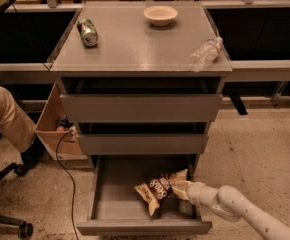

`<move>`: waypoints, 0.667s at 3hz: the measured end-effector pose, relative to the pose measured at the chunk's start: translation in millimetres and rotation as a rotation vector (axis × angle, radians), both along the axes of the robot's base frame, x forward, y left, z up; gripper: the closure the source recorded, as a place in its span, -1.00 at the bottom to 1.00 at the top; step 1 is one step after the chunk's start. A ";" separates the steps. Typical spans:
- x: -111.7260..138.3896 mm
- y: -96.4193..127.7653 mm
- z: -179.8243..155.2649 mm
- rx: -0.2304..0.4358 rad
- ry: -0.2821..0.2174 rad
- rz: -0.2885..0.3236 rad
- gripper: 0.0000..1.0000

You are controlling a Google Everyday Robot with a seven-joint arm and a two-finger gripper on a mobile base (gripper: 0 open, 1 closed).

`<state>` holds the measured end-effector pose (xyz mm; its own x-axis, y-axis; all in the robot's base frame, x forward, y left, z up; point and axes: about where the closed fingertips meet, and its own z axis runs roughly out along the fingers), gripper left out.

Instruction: Place brown chip bag into bottom drawer

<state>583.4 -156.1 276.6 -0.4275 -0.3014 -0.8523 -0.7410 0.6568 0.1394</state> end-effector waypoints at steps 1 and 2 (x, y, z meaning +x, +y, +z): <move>15.5 -0.1 -48.6 -0.004 0.034 -0.054 1.00; 22.2 0.7 -72.7 0.004 0.055 -0.083 1.00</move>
Offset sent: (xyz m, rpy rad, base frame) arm 0.0307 -0.0039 -0.1008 0.0092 0.0772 -0.1243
